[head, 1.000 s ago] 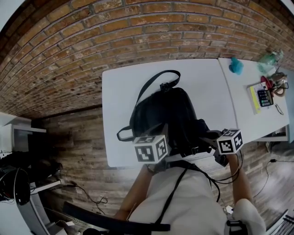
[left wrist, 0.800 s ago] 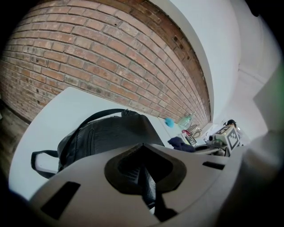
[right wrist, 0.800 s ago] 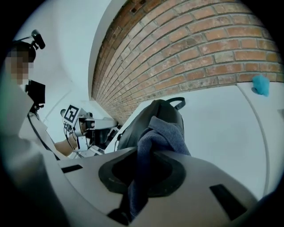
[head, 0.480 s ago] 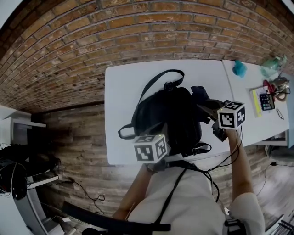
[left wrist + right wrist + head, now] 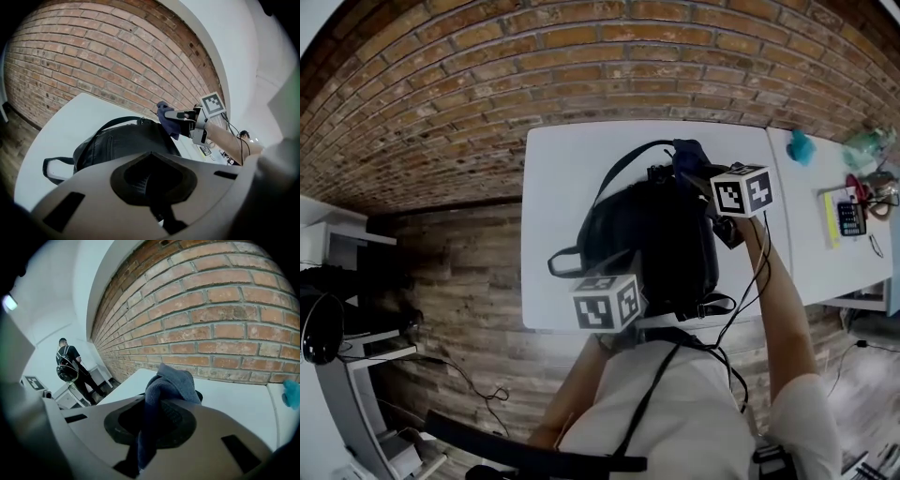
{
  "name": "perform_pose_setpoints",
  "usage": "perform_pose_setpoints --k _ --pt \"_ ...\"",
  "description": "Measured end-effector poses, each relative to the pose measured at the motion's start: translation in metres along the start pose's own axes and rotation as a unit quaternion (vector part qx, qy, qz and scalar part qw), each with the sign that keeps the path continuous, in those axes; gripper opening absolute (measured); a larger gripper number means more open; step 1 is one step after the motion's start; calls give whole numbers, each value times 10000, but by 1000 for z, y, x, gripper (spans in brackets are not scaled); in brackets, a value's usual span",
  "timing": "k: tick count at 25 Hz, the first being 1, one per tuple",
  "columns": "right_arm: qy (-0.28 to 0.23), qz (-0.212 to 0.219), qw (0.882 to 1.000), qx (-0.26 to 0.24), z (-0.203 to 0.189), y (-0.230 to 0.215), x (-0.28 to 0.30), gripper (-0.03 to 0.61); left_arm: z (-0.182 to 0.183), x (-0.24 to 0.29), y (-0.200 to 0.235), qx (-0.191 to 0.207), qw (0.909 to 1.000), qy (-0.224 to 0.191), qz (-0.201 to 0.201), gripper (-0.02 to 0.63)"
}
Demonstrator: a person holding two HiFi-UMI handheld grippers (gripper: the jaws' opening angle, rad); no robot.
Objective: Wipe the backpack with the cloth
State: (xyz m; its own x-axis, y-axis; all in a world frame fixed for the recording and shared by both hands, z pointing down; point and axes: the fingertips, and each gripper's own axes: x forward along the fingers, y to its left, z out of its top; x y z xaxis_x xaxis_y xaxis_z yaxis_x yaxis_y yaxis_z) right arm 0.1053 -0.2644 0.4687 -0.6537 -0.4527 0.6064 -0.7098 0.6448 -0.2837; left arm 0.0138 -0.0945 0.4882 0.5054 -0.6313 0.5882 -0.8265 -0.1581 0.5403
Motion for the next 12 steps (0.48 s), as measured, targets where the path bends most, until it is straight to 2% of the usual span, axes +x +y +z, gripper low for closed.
perform_pose_setpoints --k 5,12 --pt "412 -269 9988 -79 -25 -5 18 37 0 0 3 -26 10000 -7 4 5" --pt "398 -277 9986 -208 -30 3 15 37 0 2 -3 49 10000 23 -66 5"
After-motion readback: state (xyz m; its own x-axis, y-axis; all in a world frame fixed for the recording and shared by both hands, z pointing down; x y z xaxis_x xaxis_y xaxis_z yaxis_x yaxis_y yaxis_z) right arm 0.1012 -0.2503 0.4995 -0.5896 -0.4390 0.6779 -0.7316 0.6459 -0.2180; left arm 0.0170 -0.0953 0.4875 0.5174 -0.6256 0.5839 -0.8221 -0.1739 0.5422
